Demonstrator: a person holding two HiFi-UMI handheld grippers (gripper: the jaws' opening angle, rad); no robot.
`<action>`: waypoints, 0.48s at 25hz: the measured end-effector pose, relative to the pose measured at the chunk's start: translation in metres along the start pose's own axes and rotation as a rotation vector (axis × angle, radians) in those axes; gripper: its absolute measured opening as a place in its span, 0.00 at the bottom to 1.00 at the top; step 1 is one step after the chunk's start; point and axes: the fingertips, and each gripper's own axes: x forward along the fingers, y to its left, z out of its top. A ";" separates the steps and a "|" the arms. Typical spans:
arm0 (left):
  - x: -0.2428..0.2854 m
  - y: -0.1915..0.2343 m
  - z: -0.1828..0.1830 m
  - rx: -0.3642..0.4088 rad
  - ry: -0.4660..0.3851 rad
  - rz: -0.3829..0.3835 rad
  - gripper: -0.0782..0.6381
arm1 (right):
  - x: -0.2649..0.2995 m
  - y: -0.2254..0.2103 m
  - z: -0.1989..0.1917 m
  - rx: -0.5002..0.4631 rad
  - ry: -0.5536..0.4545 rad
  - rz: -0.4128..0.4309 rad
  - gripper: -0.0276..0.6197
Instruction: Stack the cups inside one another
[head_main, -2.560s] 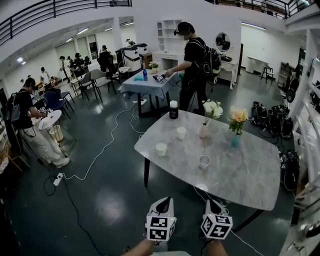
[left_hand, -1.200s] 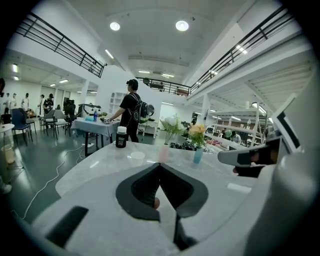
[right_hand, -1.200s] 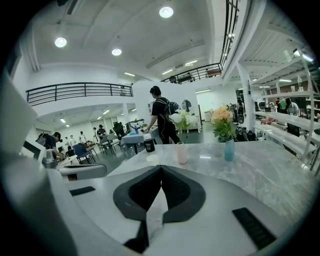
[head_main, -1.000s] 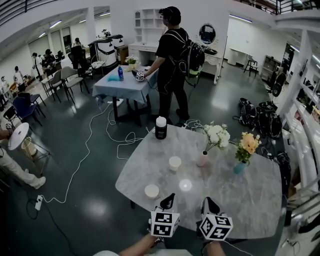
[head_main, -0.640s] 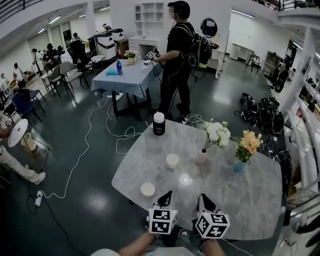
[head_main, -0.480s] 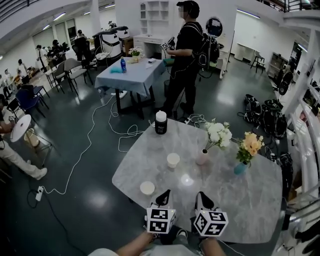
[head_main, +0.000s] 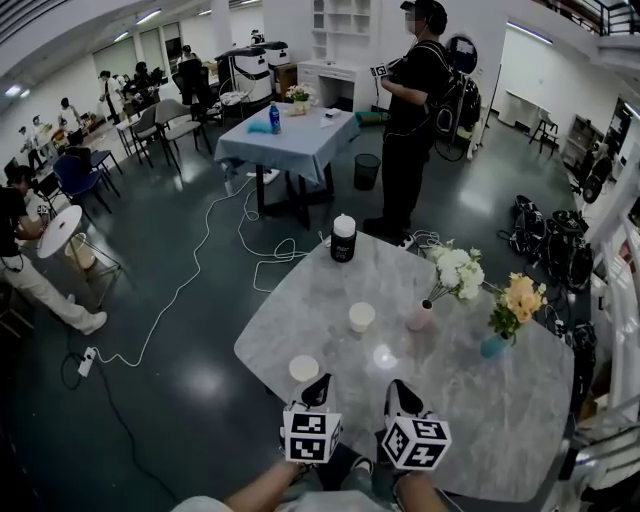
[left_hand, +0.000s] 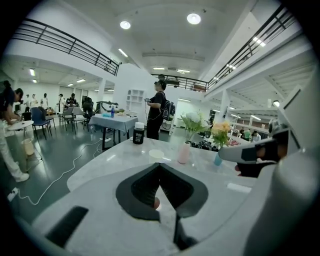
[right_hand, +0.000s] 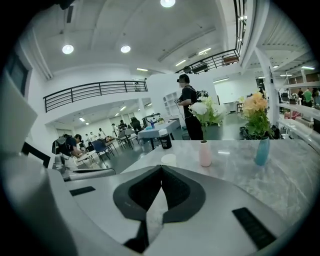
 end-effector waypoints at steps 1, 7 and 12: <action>-0.002 0.007 -0.001 -0.007 0.001 0.015 0.10 | 0.005 0.003 -0.001 -0.006 0.008 0.007 0.05; -0.012 0.054 -0.009 -0.049 0.005 0.119 0.10 | 0.044 0.018 -0.004 -0.049 0.053 0.046 0.06; -0.019 0.095 -0.015 -0.083 0.014 0.209 0.10 | 0.078 0.025 0.000 -0.055 0.056 0.058 0.06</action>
